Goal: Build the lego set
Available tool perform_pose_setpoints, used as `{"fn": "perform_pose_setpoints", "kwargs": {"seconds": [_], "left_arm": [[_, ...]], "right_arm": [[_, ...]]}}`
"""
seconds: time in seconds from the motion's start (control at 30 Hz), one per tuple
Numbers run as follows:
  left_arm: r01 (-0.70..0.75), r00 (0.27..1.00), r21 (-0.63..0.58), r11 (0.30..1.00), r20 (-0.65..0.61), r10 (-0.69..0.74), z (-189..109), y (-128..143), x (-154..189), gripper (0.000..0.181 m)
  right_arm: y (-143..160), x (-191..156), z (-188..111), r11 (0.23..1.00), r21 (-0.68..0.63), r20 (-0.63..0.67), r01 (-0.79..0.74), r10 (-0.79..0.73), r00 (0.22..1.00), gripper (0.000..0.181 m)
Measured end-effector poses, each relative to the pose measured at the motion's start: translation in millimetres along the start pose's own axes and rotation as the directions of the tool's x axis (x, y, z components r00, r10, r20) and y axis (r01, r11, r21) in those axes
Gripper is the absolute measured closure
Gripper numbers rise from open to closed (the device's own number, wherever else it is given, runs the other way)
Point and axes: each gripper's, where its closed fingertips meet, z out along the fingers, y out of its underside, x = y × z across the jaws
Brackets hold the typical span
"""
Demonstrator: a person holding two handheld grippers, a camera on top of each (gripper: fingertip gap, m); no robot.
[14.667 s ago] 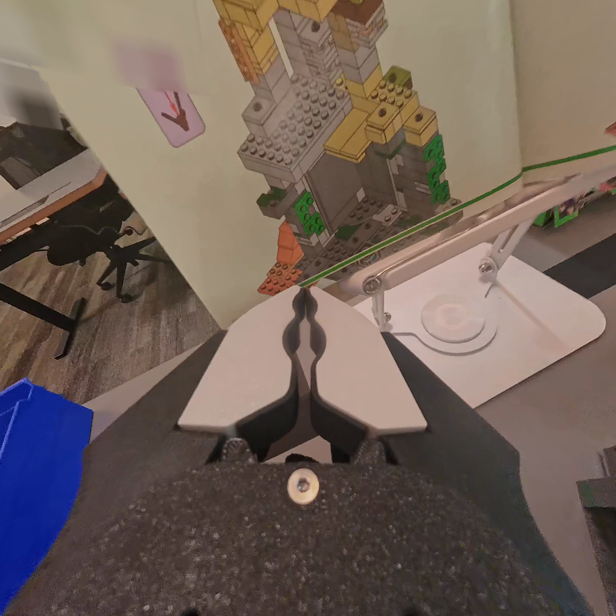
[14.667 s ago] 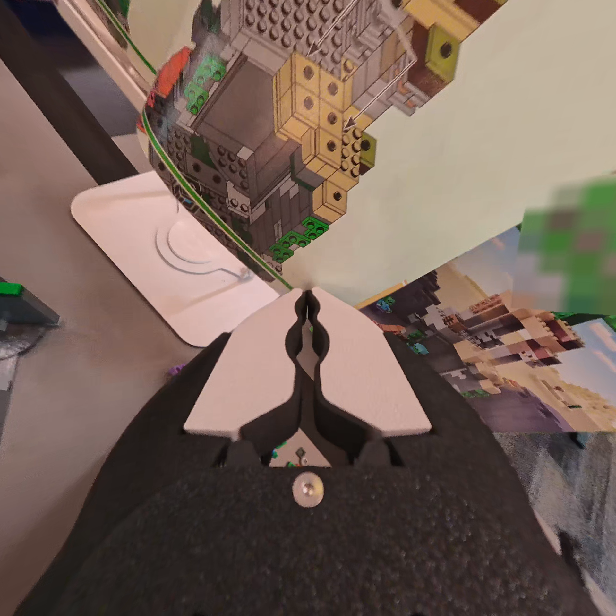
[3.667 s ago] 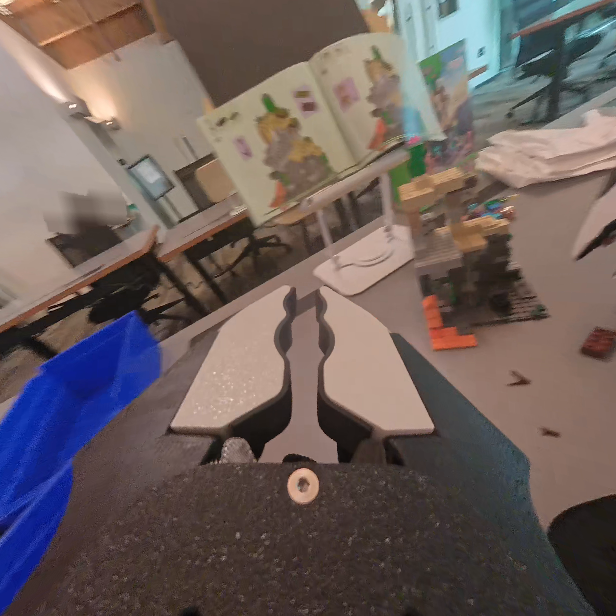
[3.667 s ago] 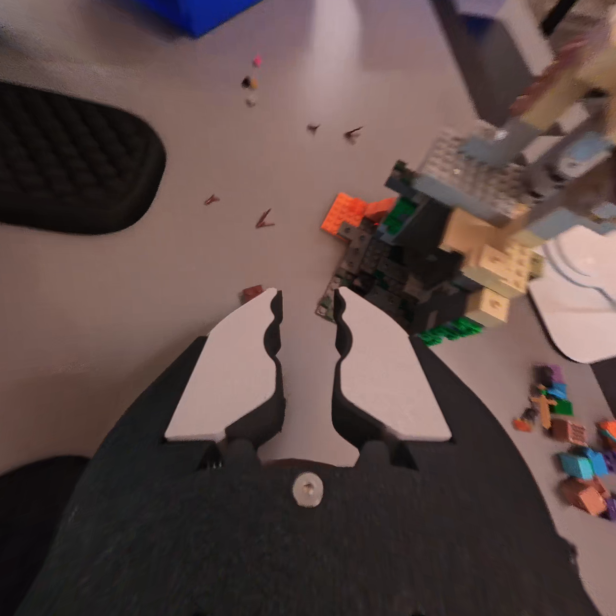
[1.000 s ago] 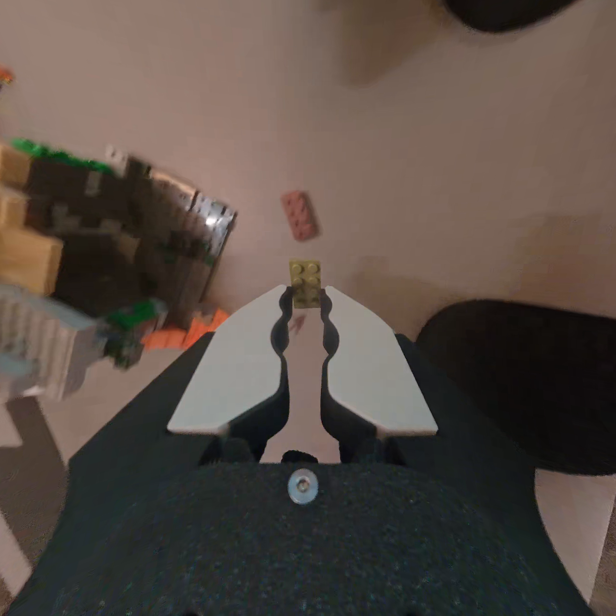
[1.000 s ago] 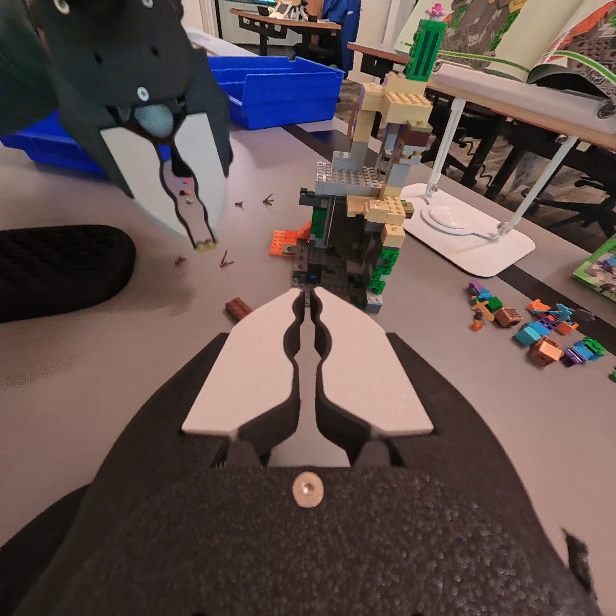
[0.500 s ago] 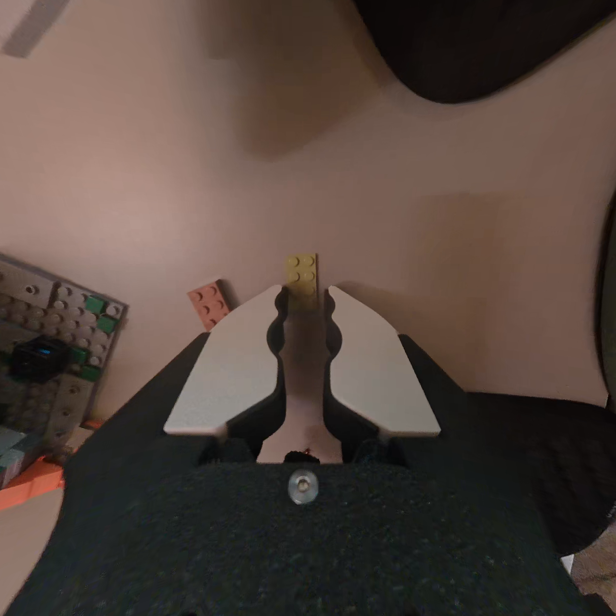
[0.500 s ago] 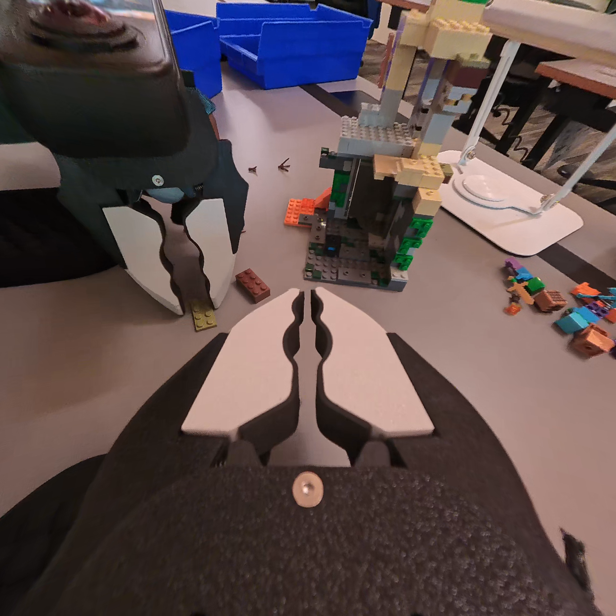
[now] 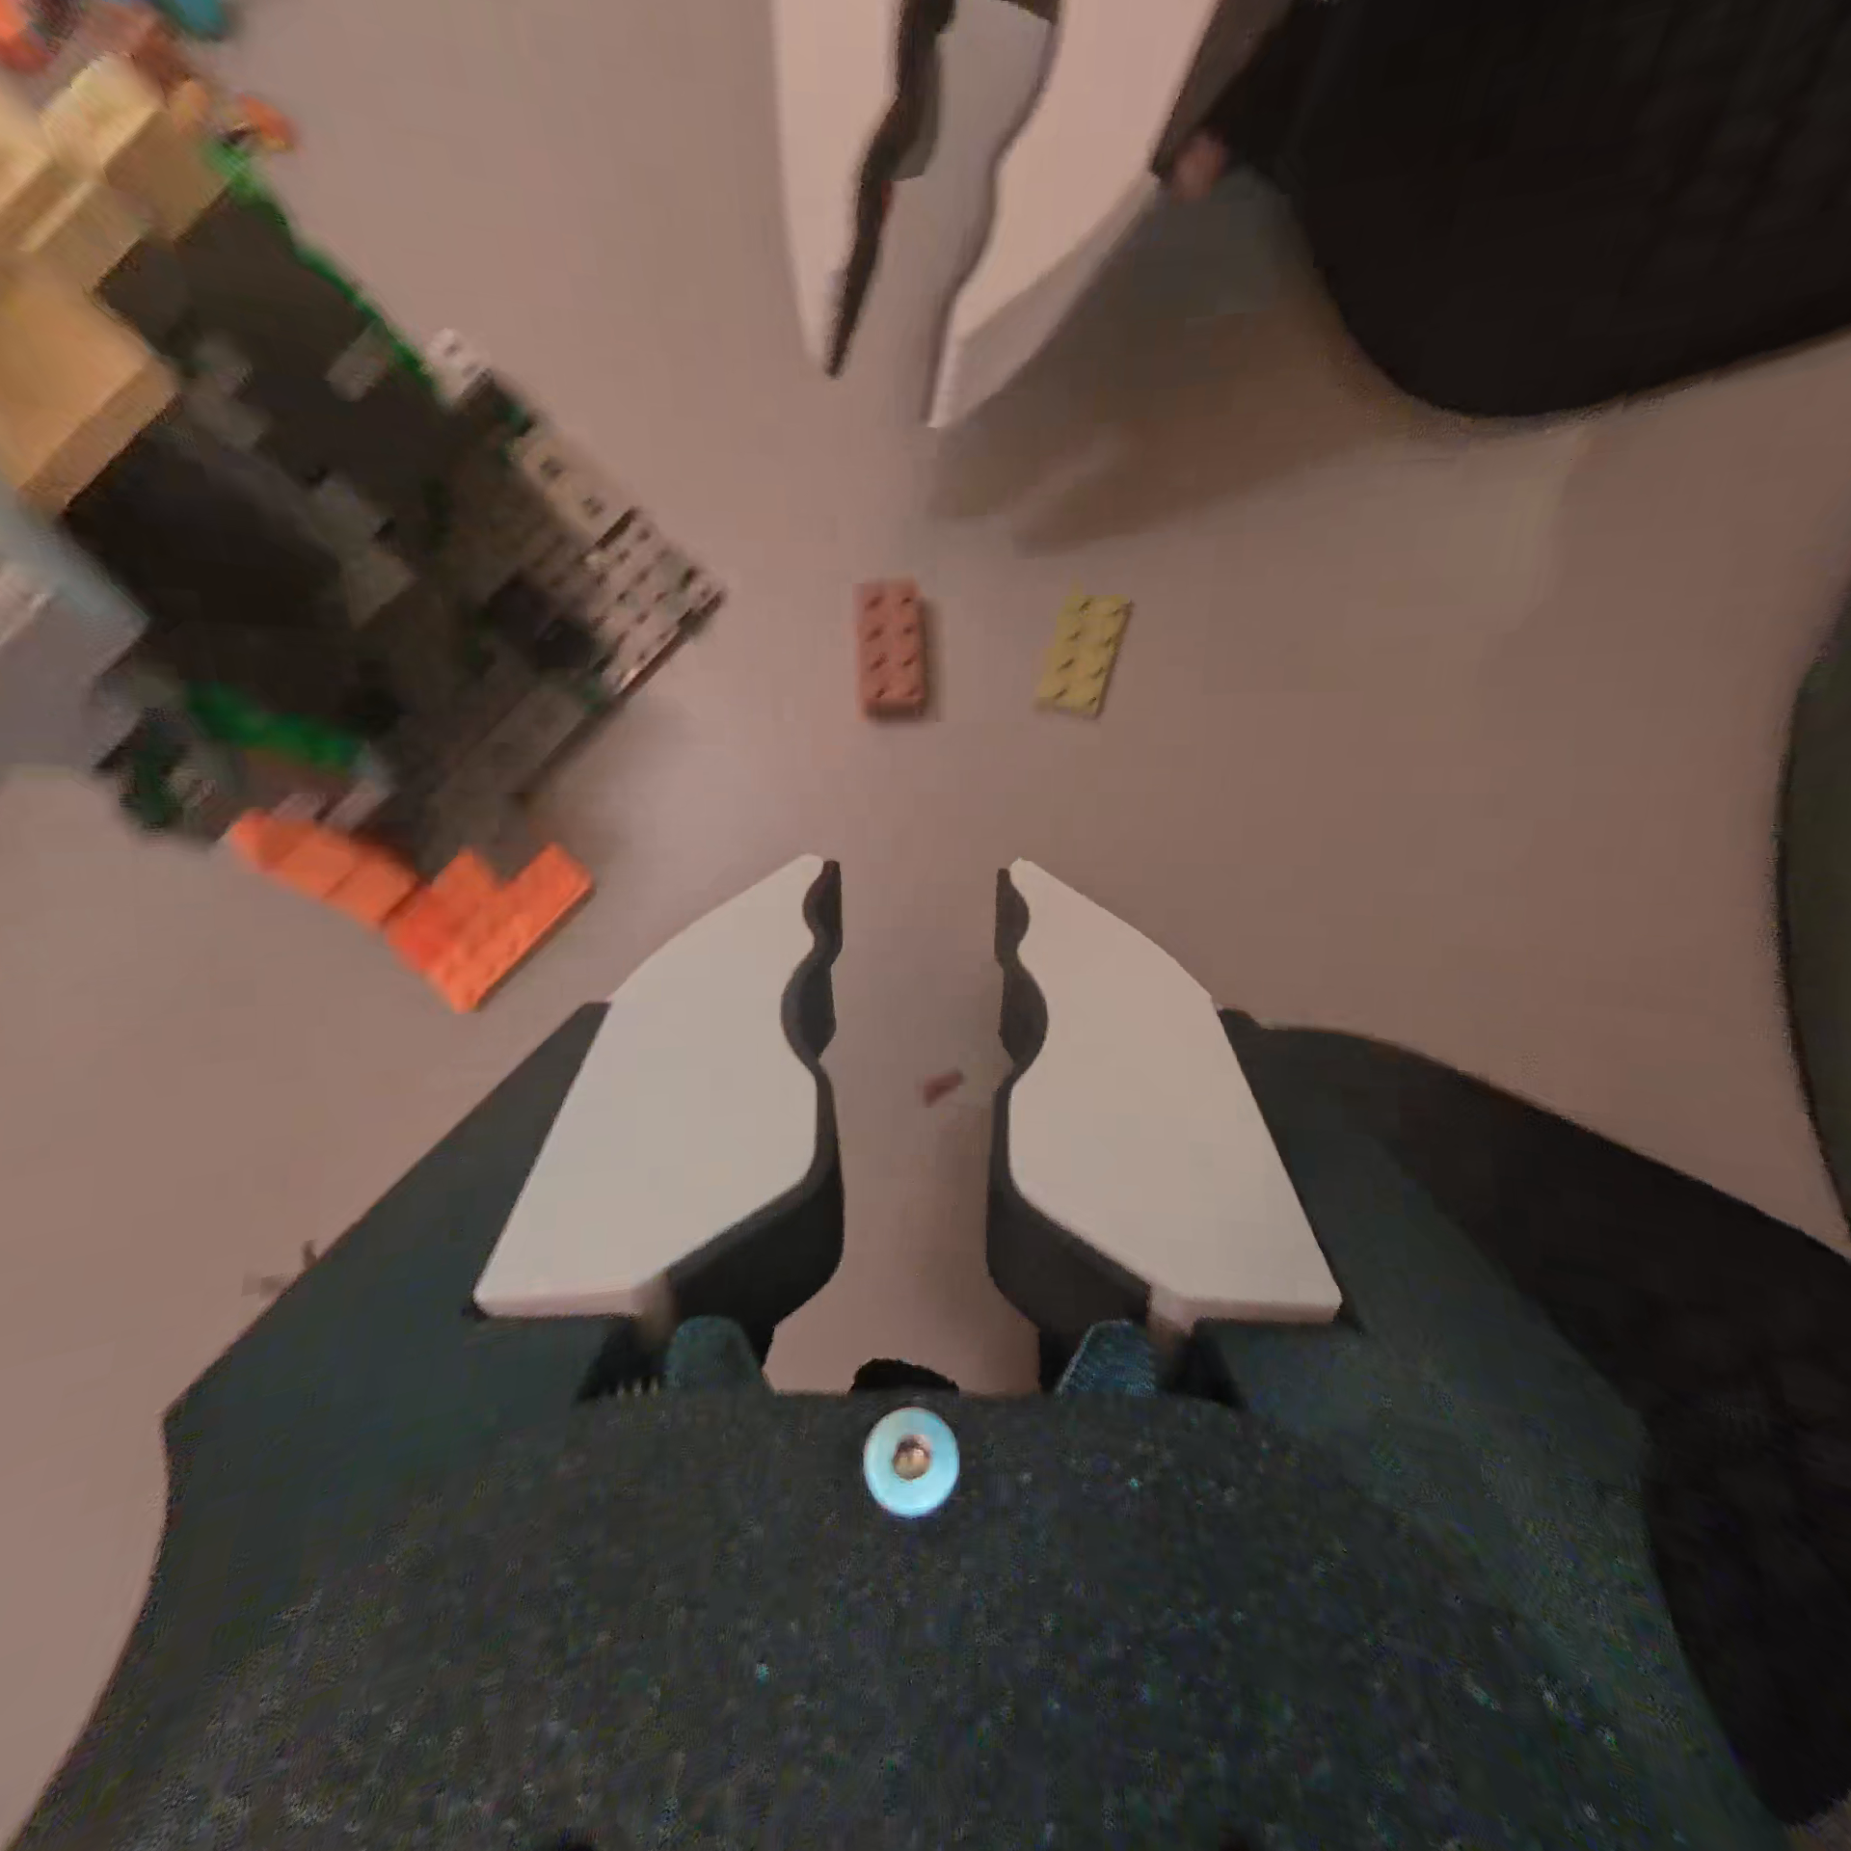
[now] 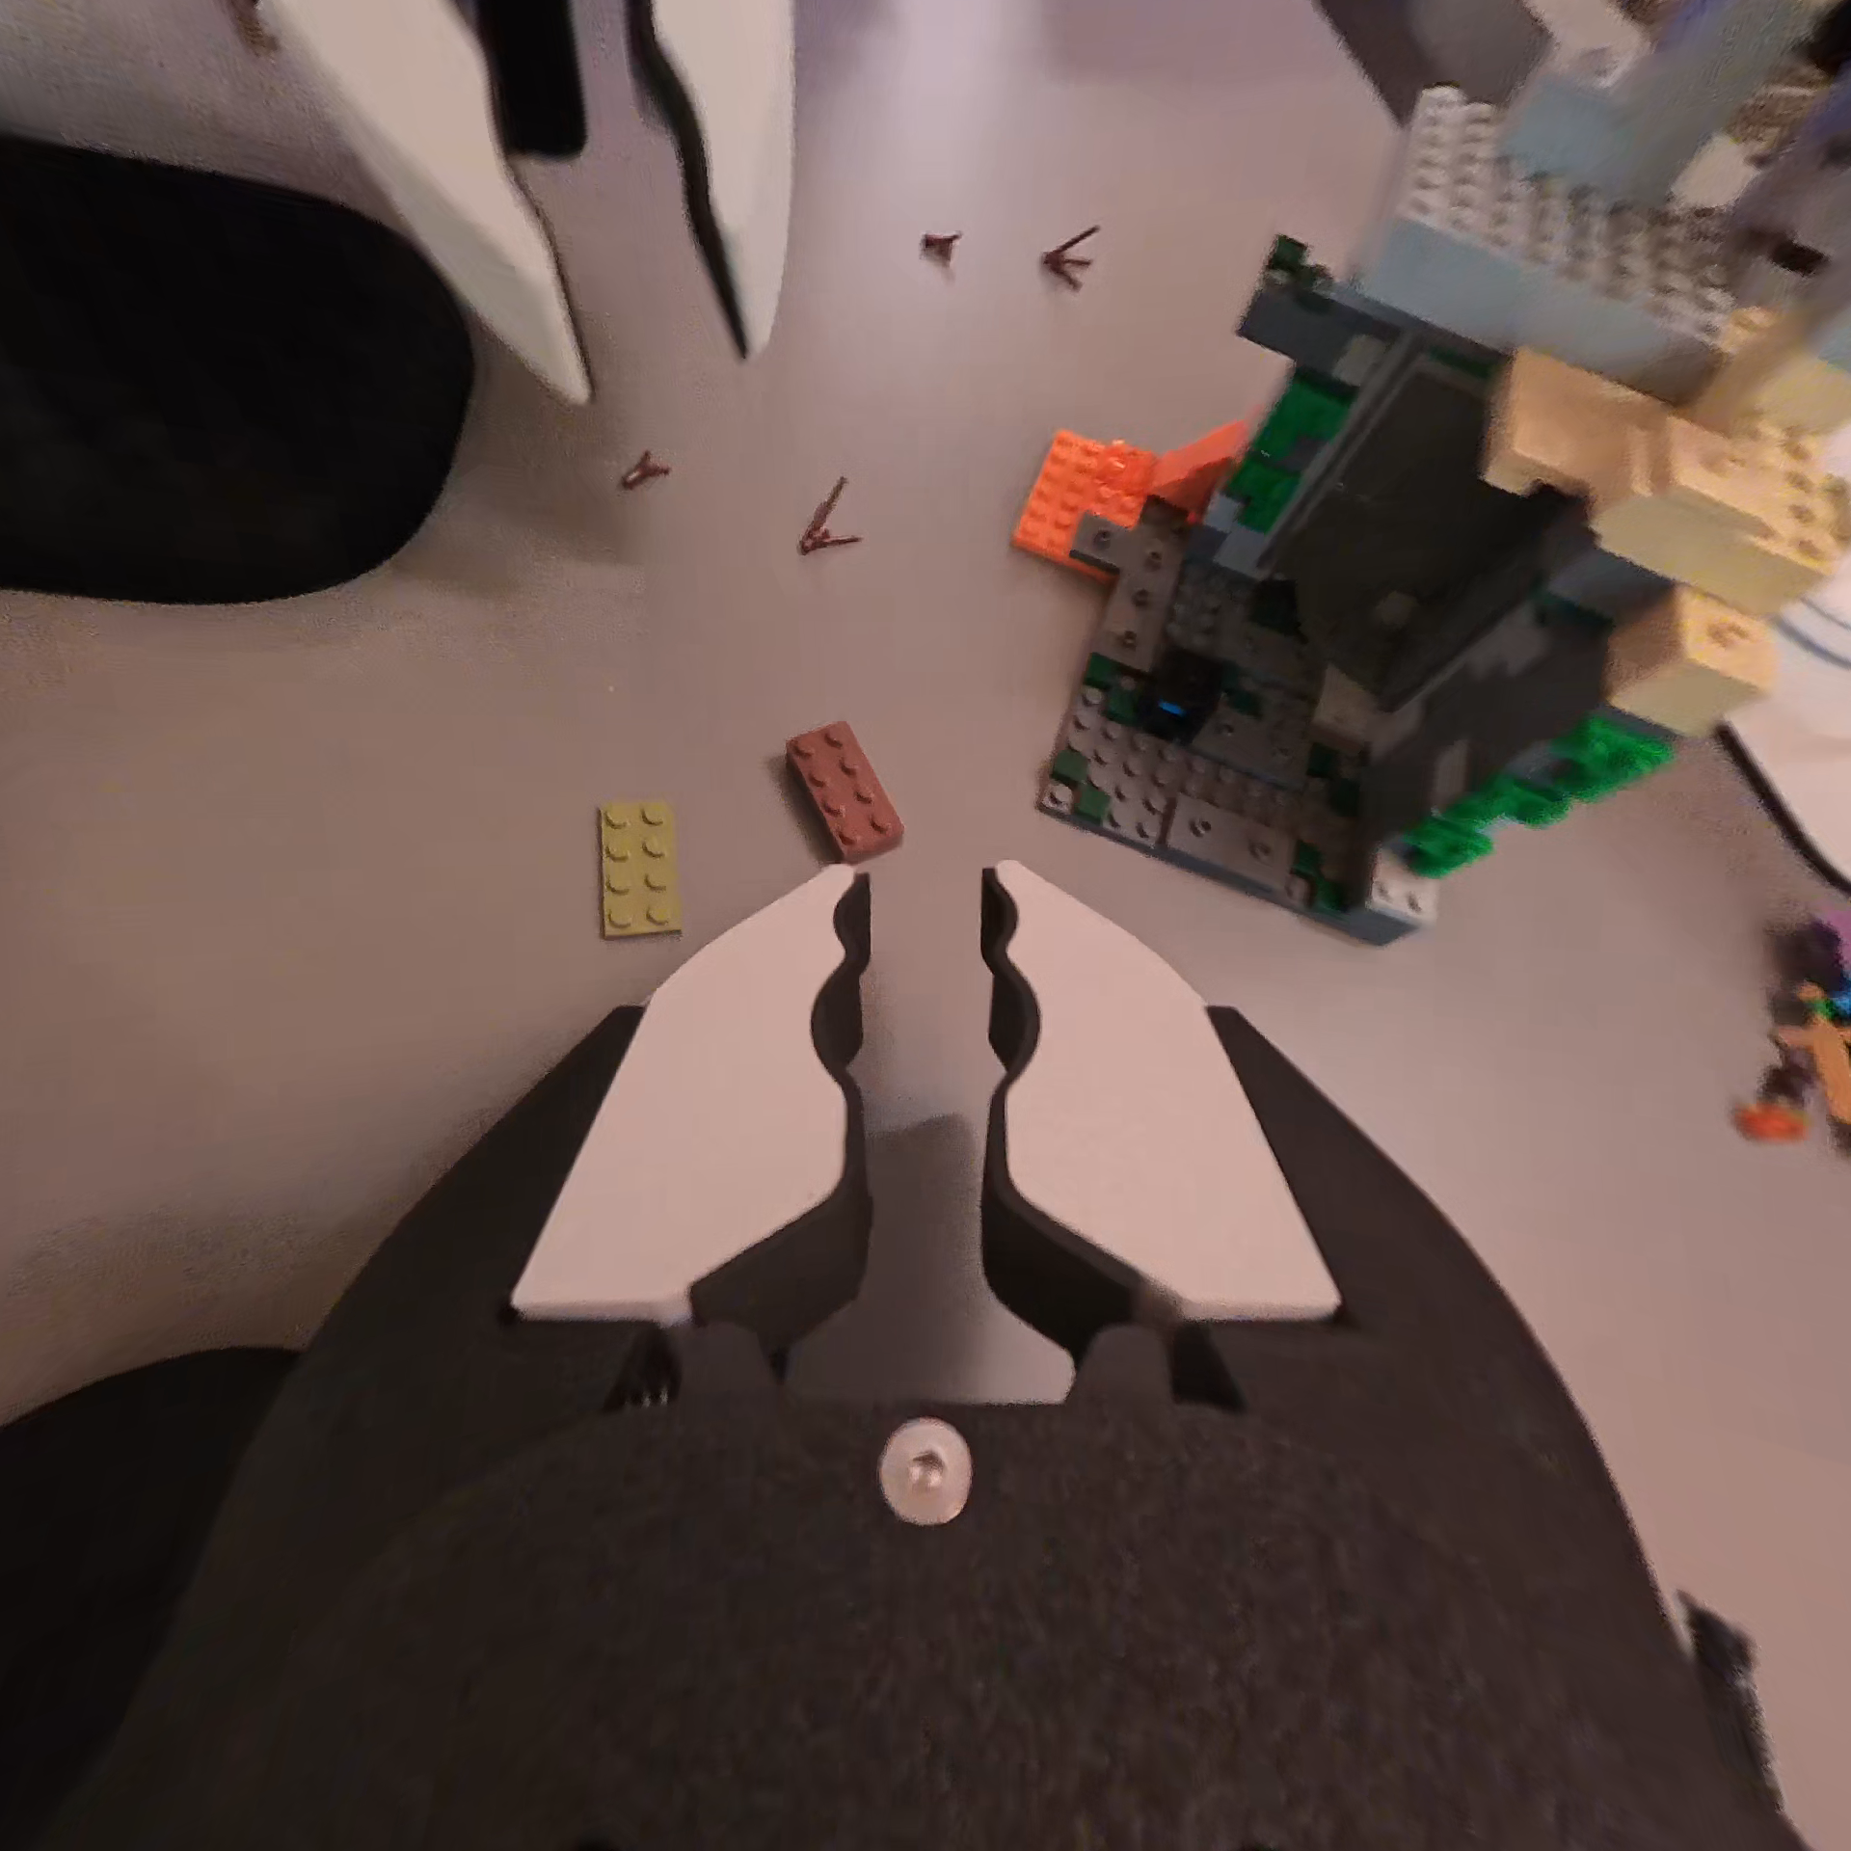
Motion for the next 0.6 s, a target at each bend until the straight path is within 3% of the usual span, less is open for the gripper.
{"fn": "perform_pose_setpoints", "kwargs": {"seconds": [0.2,0.33,0.53,0.6], "left_arm": [[0.153,0.981,0.03,0.988,0.112,-0.155,-30.3,46.7,-21.4,0.153],[0.199,0.97,0.032,0.98,0.134,-0.201,-34.8,67.5,-21.1,0.153],[0.227,0.966,0.048,0.973,0.115,-0.231,-28.7,74.8,-20.9,0.153],[0.229,0.968,0.047,0.972,0.097,-0.233,-23.0,74.0,-21.3,0.153]], "right_arm": [[-6.2,-4.5,28.5,0.992,-0.103,0.169,0.077,-0.059,0.984,0.144],[-4.6,-6.2,42.0,0.979,-0.162,0.233,0.125,-0.085,0.969,0.143],[1.6,-7.1,43.9,0.967,-0.198,0.246,0.16,-0.109,0.963,0.17],[4.8,-6.9,39.7,0.97,-0.204,0.251,0.134,-0.081,0.964,0.171]]}}
